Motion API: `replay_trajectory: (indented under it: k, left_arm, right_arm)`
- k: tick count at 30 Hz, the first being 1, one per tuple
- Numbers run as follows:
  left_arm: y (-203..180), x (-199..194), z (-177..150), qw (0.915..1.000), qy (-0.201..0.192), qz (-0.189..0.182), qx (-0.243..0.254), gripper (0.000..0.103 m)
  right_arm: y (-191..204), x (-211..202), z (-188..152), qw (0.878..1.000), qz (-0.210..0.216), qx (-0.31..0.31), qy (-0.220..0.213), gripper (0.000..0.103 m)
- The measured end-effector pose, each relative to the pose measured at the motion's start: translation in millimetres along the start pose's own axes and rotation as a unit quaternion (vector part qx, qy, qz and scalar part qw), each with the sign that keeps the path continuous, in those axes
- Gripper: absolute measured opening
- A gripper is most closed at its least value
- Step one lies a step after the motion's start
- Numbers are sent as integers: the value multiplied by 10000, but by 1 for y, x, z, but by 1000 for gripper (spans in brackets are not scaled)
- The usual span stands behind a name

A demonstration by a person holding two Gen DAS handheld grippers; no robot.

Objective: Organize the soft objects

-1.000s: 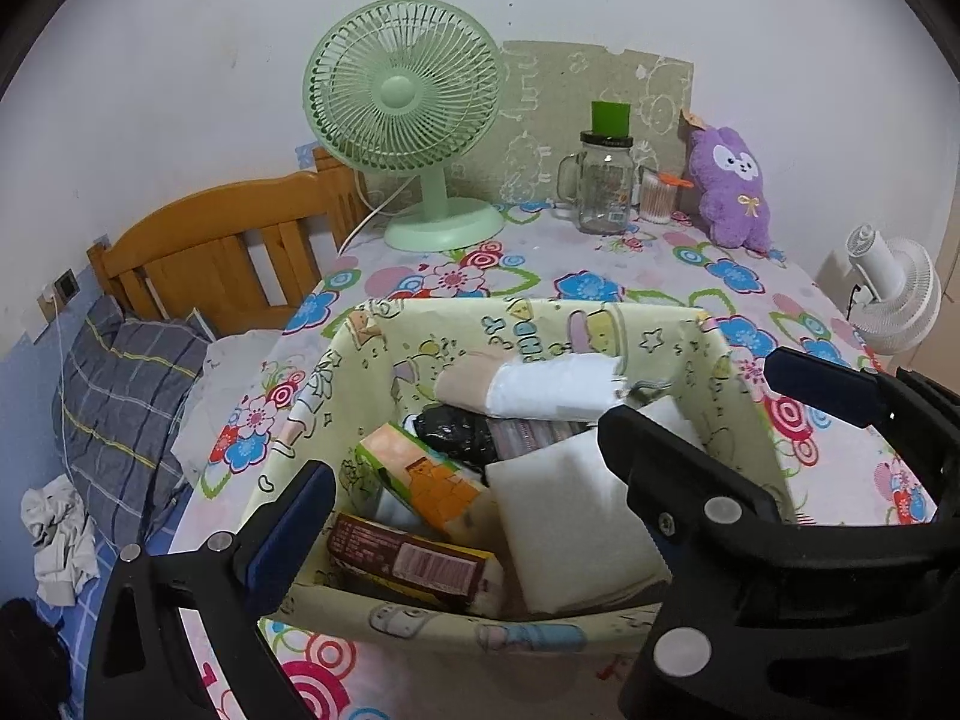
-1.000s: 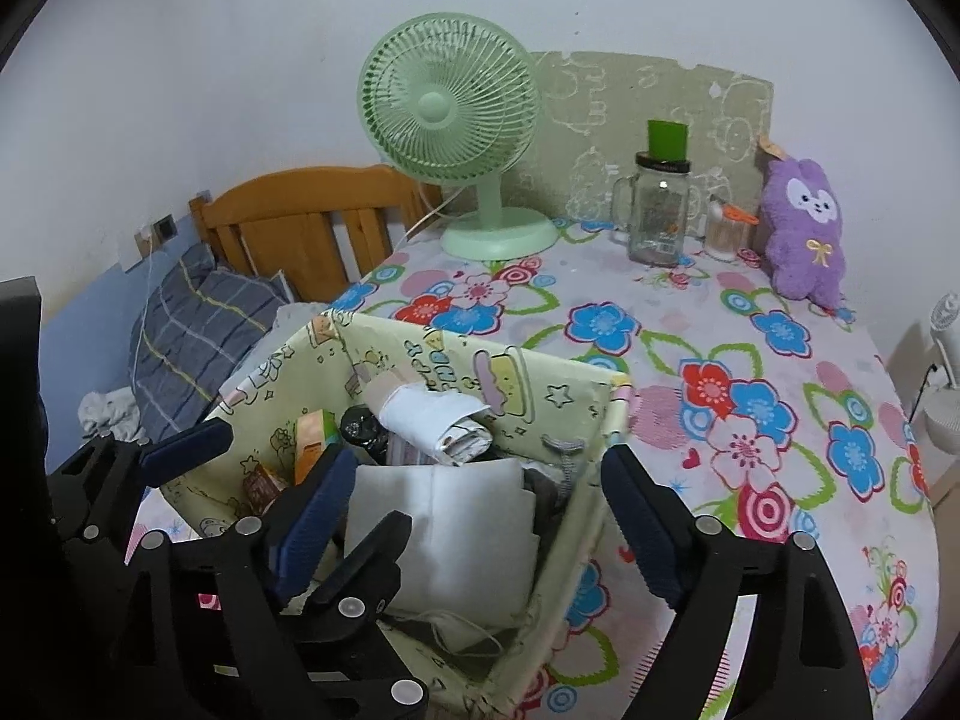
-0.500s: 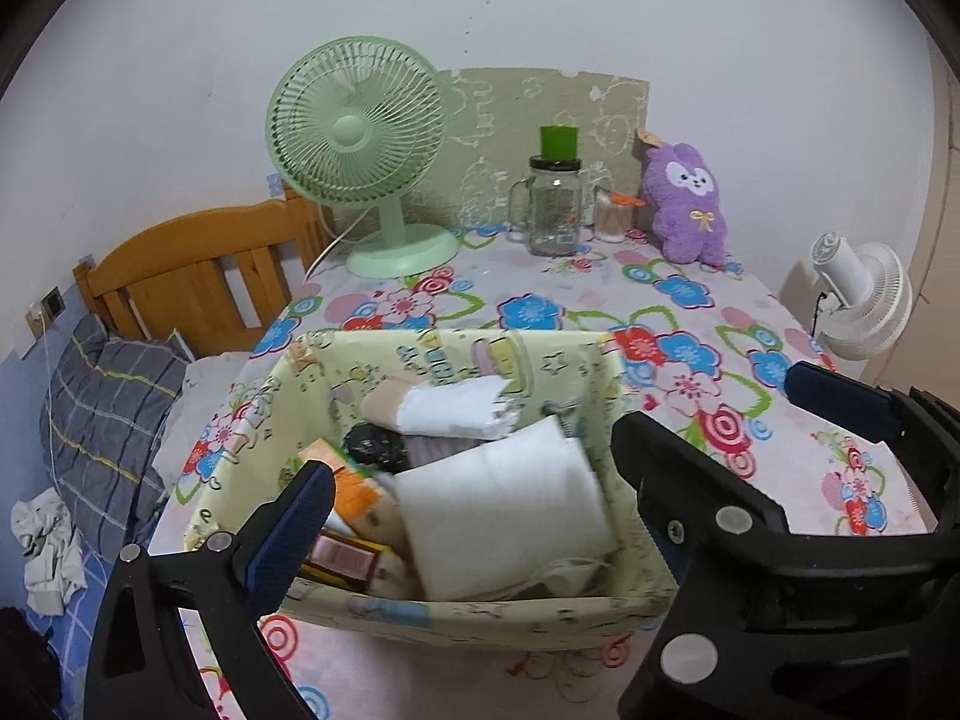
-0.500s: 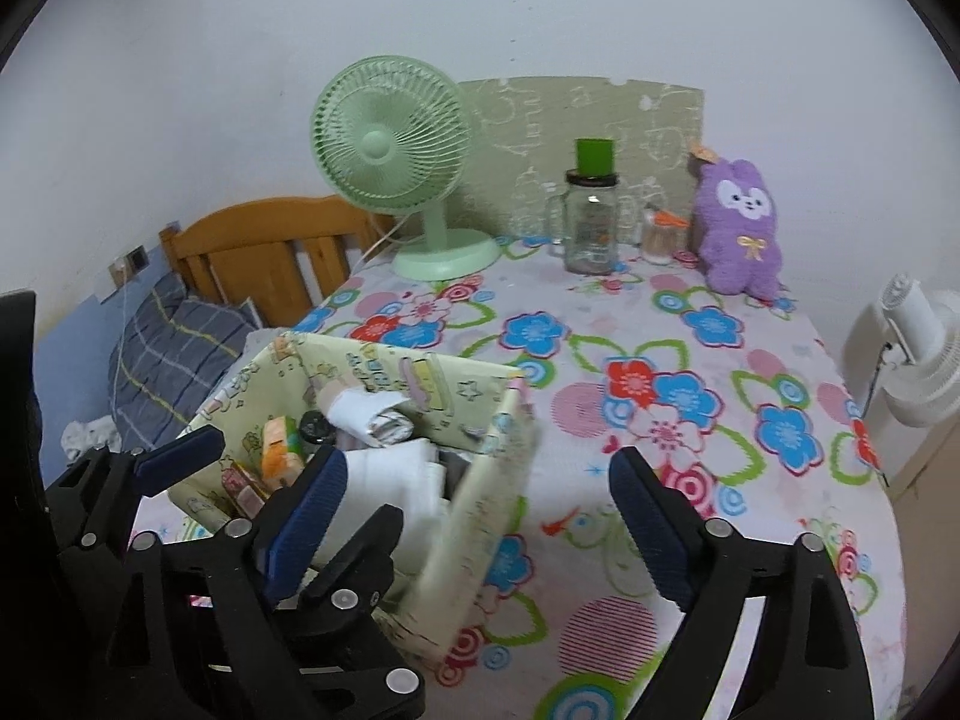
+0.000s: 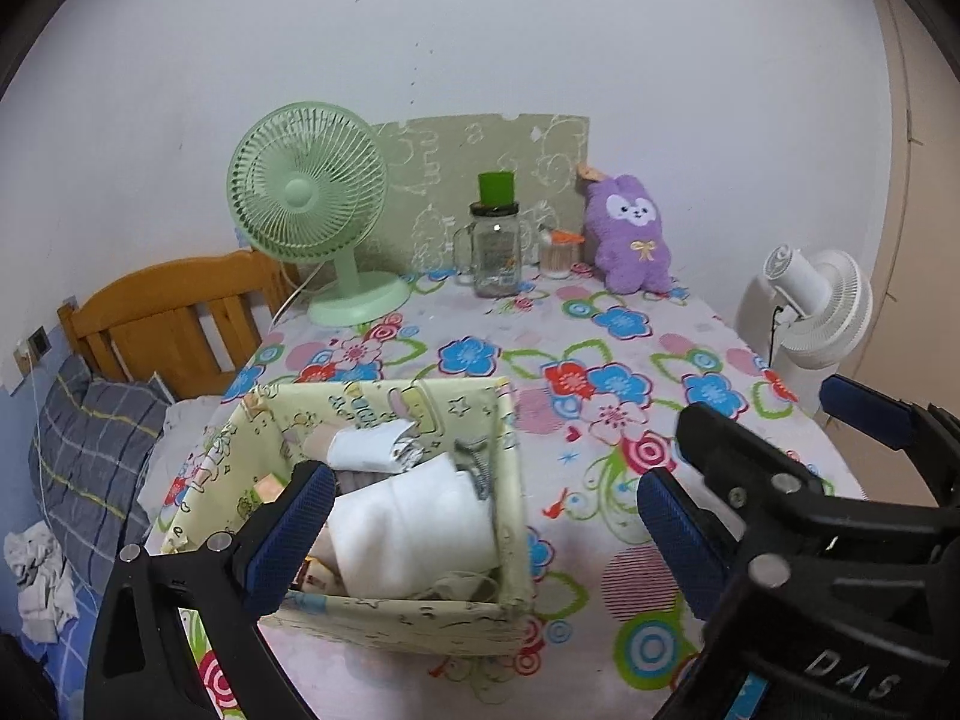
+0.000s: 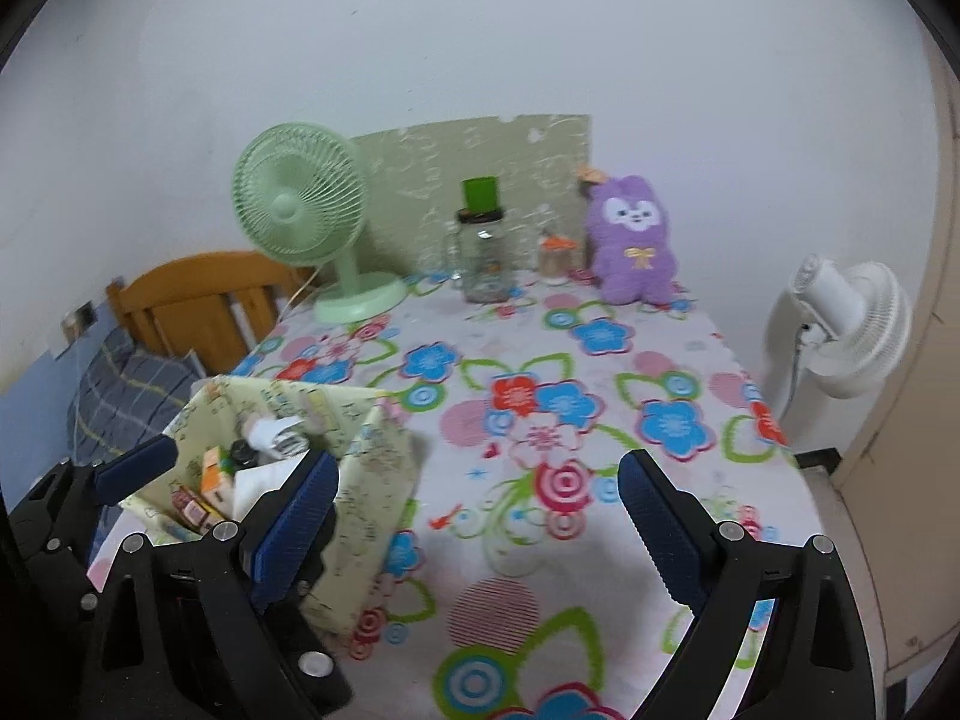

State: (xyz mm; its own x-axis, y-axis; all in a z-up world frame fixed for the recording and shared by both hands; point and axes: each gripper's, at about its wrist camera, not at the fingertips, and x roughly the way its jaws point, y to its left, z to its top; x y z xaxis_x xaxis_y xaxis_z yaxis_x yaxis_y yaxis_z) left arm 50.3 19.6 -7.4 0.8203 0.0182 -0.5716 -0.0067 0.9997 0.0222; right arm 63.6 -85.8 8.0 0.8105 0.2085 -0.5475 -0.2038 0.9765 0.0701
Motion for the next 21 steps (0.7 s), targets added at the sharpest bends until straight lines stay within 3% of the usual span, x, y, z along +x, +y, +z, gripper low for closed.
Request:
replay_trajectory:
  k: [14,21]
  left_arm:
    - [-20,-27,3,9993,-321,-118,148,103]
    - [-20,-39,2,9988,-450,-92,197,103]
  right_arm:
    - [-41,-51,-7,9961,-750,107,-463,97]
    - [-57,-69,-12,9940,-859,312,-601,97]
